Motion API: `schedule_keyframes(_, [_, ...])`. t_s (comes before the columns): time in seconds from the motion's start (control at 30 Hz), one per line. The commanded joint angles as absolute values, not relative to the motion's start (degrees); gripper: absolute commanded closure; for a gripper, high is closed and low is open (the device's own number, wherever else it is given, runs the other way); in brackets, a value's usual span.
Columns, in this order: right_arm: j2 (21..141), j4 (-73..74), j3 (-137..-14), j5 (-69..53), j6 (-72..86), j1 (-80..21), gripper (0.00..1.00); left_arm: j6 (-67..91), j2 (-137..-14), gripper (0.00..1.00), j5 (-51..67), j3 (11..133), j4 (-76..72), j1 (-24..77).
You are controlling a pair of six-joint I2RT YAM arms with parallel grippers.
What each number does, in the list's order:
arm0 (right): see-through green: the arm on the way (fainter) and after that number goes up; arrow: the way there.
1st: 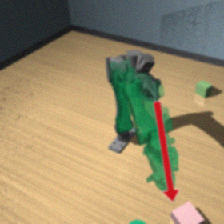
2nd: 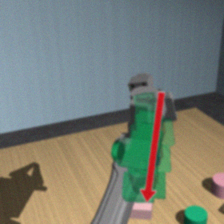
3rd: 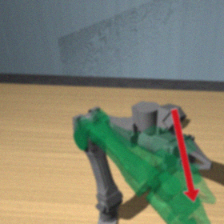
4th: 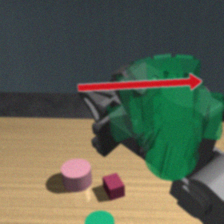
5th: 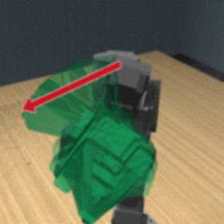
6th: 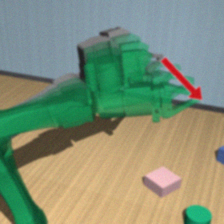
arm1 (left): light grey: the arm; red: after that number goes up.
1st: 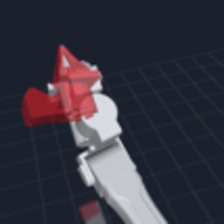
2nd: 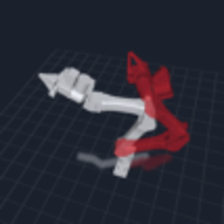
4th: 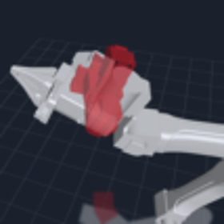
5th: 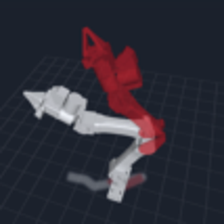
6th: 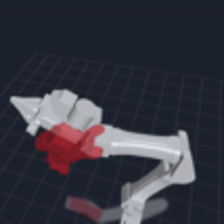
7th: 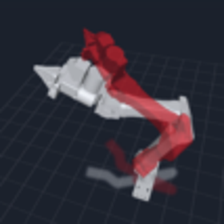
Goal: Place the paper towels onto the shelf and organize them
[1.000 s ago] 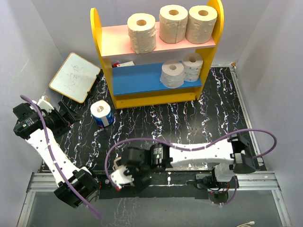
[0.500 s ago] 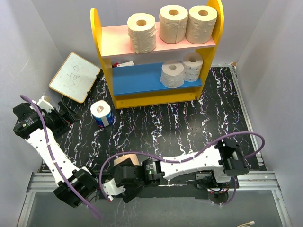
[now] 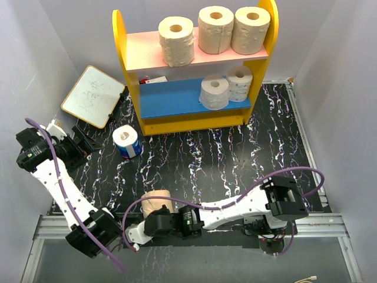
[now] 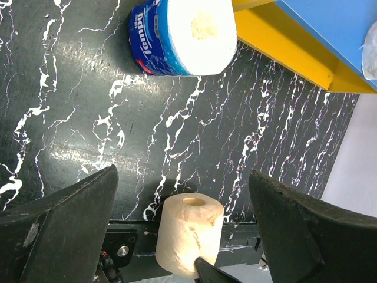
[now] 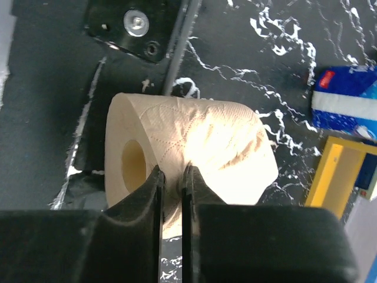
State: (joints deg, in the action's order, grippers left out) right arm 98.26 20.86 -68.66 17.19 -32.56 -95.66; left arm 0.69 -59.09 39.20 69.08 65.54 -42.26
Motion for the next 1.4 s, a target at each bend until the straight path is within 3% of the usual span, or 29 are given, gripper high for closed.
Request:
schedule_keyframes(0.0, [99.2, 15.9, -66.2, 24.0, -33.2, -95.3, 1.0, 0.8, -59.0, 0.09, 40.4, 69.1, 65.7, -42.6])
schedule_keyframes(0.13, [98.2, 14.9, -65.8, 26.0, -33.5, -93.8, 1.0, 0.8, -59.0, 0.08, 40.5, 69.0, 65.7, -42.6])
schedule_keyframes(0.27, [96.9, 21.3, -70.9, 20.0, -29.6, -87.3, 1.0, 0.7, -59.0, 0.08, 40.5, 69.2, 65.7, -42.6])
schedule_keyframes(0.53, [91.7, 30.6, -83.4, -20.3, -5.7, -58.8, 1.0, 0.5, -59.9, 0.09, 41.0, 69.5, 65.8, -42.6])
schedule_keyframes(0.63, [90.0, 28.4, -82.9, -17.5, 9.5, -53.0, 1.0, 0.4, -60.2, 0.09, 41.1, 69.5, 65.8, -42.6])
schedule_keyframes(0.93, [89.0, 27.5, -82.0, -29.0, 11.3, -50.8, 1.0, 0.5, -59.4, 0.09, 40.9, 69.4, 65.8, -42.6])
schedule_keyframes(1.17, [89.2, 27.0, -82.7, -26.8, 17.4, -49.8, 1.0, 0.7, -58.7, 0.09, 40.6, 69.3, 65.9, -42.6])
schedule_keyframes(1.2, [89.0, 27.1, -82.8, -24.0, 19.6, -49.3, 0.92, 0.7, -58.6, 0.09, 40.5, 69.3, 65.9, -42.6])
schedule_keyframes(1.23, [88.7, 26.2, -82.3, -24.3, 20.3, -48.5, 0.9, 0.7, -58.6, 0.09, 40.5, 69.3, 65.9, -42.6])
schedule_keyframes(1.27, [88.7, 24.9, -81.6, -25.2, 21.2, -47.4, 0.98, 0.7, -58.6, 0.09, 40.5, 69.3, 65.9, -42.6])
schedule_keyframes(1.37, [88.2, 22.6, -79.2, -22.5, 24.6, -45.3, 1.0, 0.8, -58.3, 0.09, 40.3, 69.2, 65.9, -42.6])
